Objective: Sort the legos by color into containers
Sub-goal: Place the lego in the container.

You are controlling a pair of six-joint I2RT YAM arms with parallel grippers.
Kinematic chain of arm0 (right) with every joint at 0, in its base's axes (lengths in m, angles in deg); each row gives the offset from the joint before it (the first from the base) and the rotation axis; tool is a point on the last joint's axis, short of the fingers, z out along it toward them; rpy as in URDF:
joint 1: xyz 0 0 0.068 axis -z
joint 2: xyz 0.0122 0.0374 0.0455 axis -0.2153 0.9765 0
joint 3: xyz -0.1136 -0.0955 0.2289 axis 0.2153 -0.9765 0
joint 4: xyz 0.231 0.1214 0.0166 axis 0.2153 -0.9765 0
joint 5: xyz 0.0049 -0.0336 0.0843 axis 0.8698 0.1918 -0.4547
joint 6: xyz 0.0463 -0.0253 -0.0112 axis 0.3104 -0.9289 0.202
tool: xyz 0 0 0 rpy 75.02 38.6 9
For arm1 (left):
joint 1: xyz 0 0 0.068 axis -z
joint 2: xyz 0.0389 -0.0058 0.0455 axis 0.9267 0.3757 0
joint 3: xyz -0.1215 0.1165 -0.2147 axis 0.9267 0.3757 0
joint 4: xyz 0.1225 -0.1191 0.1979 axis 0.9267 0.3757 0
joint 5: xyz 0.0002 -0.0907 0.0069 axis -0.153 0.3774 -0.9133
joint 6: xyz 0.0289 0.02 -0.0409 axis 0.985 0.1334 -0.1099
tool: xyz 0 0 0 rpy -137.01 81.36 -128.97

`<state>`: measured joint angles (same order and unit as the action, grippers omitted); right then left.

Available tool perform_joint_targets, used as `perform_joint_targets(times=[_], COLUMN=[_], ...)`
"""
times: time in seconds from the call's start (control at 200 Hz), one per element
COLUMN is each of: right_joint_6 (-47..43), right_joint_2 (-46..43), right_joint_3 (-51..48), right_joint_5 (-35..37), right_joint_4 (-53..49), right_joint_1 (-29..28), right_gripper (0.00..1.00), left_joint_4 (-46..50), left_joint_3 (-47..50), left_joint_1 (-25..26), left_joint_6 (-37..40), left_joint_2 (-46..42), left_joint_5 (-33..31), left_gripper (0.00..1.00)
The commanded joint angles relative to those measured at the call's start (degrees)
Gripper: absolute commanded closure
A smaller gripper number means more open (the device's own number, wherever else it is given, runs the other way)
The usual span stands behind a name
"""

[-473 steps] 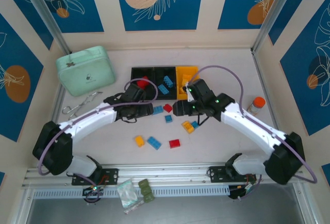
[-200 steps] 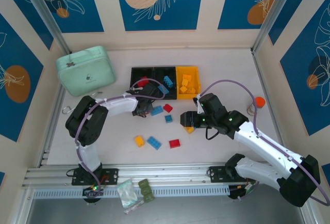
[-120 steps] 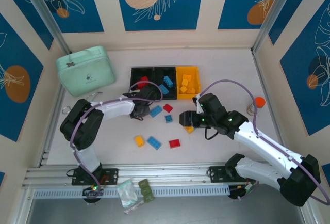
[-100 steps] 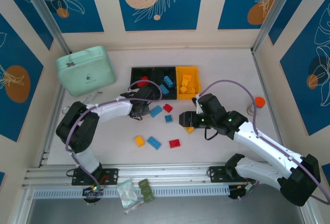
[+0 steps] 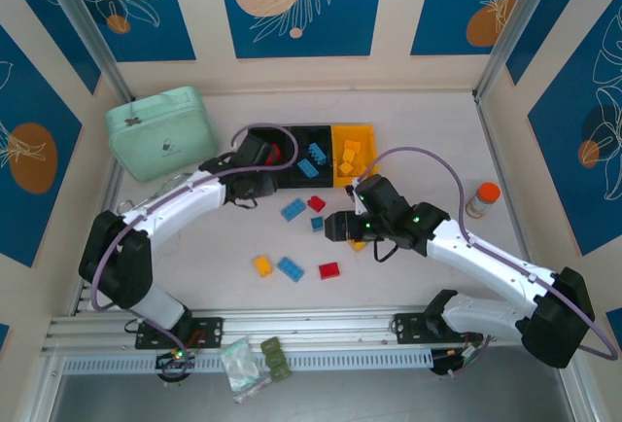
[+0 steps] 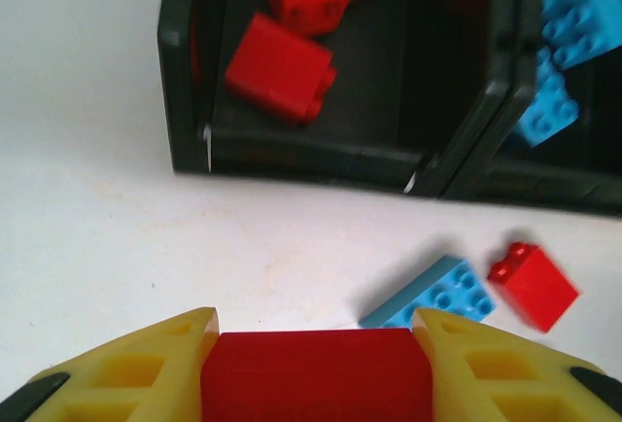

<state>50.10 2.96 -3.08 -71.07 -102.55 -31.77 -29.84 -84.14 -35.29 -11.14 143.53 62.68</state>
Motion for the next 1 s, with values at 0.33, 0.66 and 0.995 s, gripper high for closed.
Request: perform_joint_targets(times=[0.33, 0.66, 0.995], right_joint_6=[1.12, -0.01, -0.23], right_joint_2=[1.53, 2.59, 4.10], right_joint_3=[2.26, 3.35, 3.58], right_joint_5=[1.63, 2.63, 2.26], right_joint_4=[0.86, 3.07, 3.37], right_joint_1=[-1.77, -1.85, -1.84], right_gripper=[0.33, 0.32, 0.32], left_joint_4=[4.00, 3.68, 3.41], left_joint_3=[-17.81, -22.36, -23.99], left_joint_1=[-4.77, -5.88, -6.23], left_joint_6=[6.98, 6.75, 6.00], left_joint_2=[14.19, 22.09, 26.31], left_joint_5=[4.89, 5.71, 4.91], left_gripper=[0.67, 0.66, 0.63])
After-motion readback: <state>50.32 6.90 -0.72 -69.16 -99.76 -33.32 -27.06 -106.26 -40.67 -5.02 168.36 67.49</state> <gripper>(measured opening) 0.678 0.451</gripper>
